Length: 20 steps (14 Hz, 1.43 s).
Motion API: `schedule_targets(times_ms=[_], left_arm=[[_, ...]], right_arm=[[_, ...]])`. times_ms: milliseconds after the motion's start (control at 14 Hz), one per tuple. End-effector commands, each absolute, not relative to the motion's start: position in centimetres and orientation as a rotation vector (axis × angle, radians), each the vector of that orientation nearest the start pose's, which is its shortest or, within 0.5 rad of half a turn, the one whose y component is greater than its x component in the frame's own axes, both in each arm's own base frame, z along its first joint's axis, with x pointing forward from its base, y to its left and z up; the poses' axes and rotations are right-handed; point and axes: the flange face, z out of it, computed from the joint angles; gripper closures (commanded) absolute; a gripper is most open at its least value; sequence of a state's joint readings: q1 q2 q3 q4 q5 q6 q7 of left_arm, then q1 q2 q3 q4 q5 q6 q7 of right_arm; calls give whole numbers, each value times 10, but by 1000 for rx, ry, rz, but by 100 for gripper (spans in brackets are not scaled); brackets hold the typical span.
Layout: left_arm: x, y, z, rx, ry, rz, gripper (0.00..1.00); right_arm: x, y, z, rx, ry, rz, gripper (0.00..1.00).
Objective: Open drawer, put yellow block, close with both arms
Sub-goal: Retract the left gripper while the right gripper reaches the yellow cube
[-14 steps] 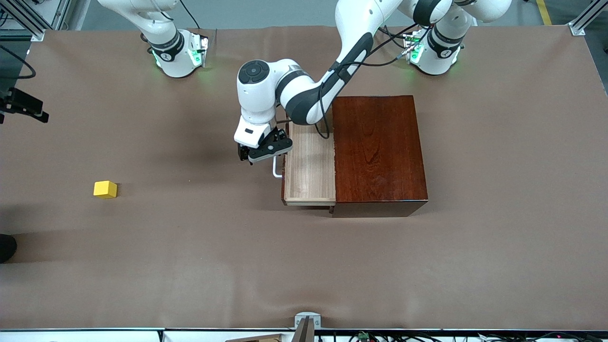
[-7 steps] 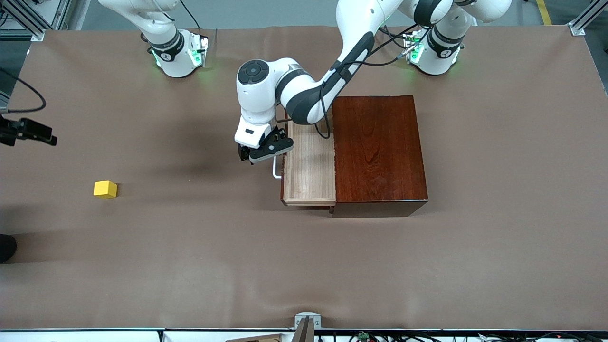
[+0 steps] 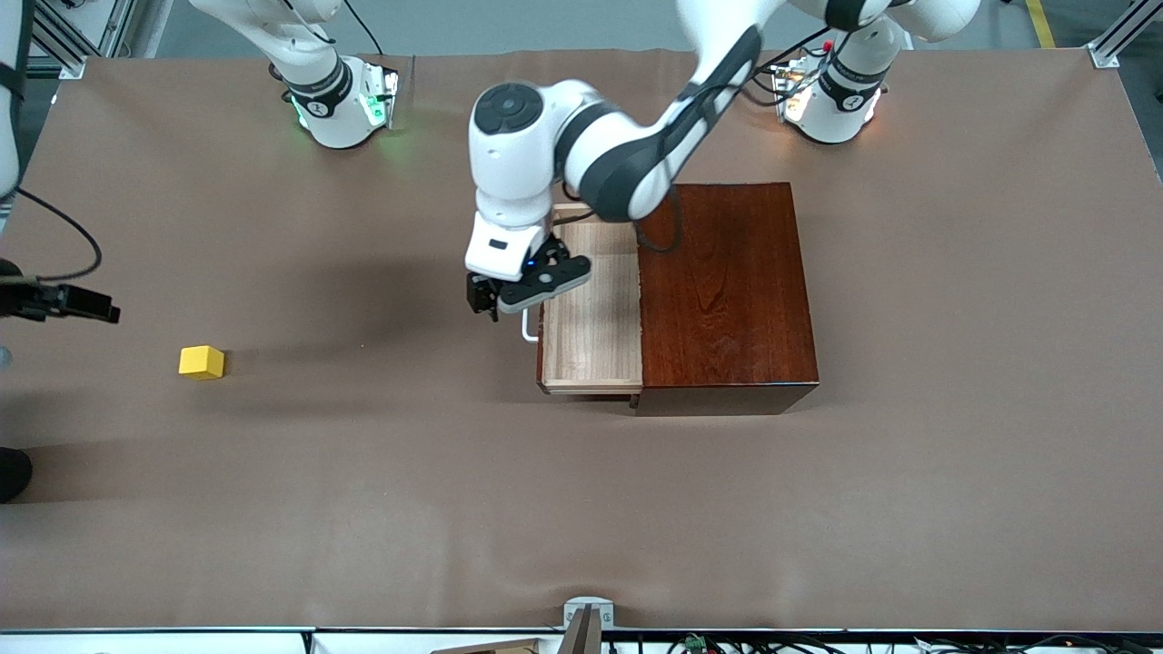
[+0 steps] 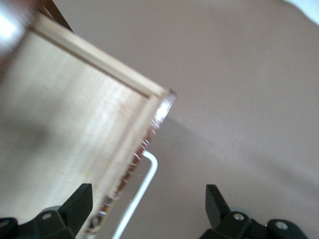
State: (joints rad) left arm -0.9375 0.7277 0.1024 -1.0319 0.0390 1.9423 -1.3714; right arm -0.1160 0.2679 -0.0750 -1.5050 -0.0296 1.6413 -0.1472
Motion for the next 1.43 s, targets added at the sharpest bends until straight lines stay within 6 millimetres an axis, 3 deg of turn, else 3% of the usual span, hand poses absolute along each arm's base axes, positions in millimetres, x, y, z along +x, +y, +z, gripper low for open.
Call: schedule_targets(times_ms=[0,143,356,641,998,1354], left_arm=[[506,-529,506,-3109,-710,-218,0],[517,-486,543,-3088,-629,-176,0],[535,-427,582,-3083,-554,-154,0],[553,-342,632,-3049,-703,-136,0],[557,-264,667,-3019,-761,-95,0],[557,-165,678,-3022,-672,-24,0]], right_arm=[[626,-130,477,-3162,79,268,0],[629,-144,451,-3150,108,305,0],[624,-155,409,-3155,127,268,0],[618,-167,368,-3148,153,286,0],[617,-163,327,-3154,134,263,0],[602,-168,272,-3146,121,289,0]])
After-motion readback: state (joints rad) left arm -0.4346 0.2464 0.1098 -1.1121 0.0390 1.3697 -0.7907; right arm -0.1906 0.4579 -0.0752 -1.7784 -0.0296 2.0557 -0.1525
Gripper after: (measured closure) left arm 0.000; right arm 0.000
